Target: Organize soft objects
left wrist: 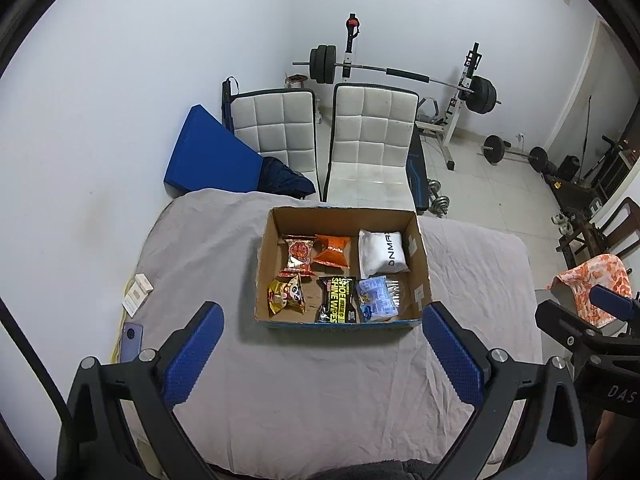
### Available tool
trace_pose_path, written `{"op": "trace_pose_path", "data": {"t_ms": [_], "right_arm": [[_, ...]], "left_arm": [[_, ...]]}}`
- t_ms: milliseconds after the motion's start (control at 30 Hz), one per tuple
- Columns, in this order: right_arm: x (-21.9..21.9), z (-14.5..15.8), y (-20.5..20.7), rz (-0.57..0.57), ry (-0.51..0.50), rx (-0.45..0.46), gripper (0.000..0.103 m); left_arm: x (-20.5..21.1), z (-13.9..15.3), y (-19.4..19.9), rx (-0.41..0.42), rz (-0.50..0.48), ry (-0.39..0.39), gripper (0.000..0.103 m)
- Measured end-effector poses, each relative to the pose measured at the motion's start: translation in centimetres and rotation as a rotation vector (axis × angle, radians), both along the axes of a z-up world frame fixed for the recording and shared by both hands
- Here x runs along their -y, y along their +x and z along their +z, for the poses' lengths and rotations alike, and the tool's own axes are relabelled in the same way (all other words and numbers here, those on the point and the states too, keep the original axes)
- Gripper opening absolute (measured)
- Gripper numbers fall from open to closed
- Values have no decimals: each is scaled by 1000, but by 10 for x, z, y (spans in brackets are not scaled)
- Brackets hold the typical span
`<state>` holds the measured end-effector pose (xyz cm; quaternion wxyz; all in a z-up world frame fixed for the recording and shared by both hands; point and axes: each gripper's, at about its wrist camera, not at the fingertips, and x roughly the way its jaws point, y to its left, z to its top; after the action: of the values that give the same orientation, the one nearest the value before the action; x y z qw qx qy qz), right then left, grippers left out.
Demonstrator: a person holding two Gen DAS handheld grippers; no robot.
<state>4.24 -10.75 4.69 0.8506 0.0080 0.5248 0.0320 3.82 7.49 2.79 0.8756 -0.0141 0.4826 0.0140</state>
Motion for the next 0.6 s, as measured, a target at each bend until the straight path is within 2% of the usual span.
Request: {"op": "trace_pose_path", "data": {"t_ms": [600], "right_arm": [[-3, 1, -1, -20, -19, 11, 103]], "left_arm": [[2, 1, -2, 2, -5, -6, 102]]}}
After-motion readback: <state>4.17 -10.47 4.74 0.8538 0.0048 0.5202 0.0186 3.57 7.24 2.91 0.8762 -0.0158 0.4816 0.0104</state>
